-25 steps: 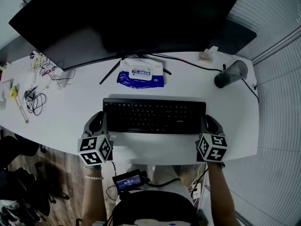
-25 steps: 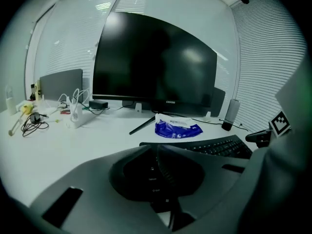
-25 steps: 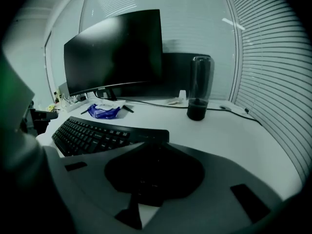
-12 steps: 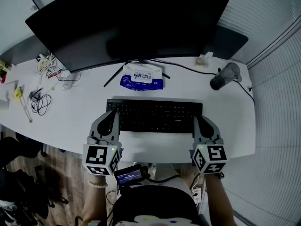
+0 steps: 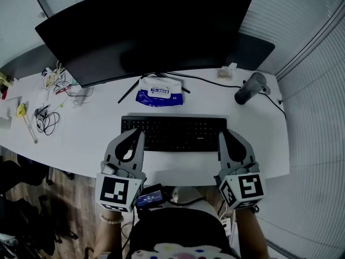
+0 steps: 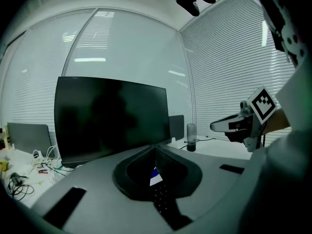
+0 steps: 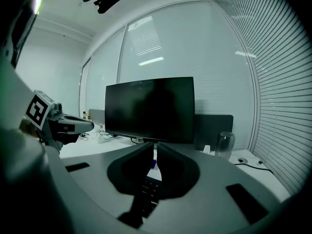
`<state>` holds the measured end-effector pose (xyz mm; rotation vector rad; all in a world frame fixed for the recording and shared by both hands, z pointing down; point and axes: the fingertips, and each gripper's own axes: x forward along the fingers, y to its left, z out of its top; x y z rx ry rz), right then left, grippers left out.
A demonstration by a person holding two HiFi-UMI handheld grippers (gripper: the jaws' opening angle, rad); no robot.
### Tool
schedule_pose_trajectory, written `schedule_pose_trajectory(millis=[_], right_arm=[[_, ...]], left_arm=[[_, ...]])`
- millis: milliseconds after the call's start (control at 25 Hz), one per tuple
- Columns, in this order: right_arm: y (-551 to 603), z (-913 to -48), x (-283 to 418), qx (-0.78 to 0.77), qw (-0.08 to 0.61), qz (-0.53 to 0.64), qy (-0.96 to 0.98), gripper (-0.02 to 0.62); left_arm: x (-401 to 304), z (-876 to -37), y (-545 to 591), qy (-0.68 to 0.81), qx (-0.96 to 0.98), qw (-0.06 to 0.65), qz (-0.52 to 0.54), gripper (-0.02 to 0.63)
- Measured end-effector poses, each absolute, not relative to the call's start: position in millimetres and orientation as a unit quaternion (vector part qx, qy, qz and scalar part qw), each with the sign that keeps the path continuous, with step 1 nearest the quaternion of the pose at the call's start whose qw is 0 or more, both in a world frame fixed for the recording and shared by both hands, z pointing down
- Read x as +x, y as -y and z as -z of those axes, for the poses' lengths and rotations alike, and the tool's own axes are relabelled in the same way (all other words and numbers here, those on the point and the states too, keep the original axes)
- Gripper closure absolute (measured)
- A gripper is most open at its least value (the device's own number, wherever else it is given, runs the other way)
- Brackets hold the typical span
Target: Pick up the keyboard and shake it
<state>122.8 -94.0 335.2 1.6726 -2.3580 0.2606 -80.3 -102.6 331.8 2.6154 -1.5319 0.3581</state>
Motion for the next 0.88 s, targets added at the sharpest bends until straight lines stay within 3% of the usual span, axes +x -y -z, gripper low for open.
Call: schedule_pose_trajectory(millis=[880], right_arm=[[81, -311, 117, 0.561, 0.094, -0.068, 0.819, 0.551]], left_arm=[[-74, -307, 88, 0.499, 0.860, 0.046, -0.093, 0.589]])
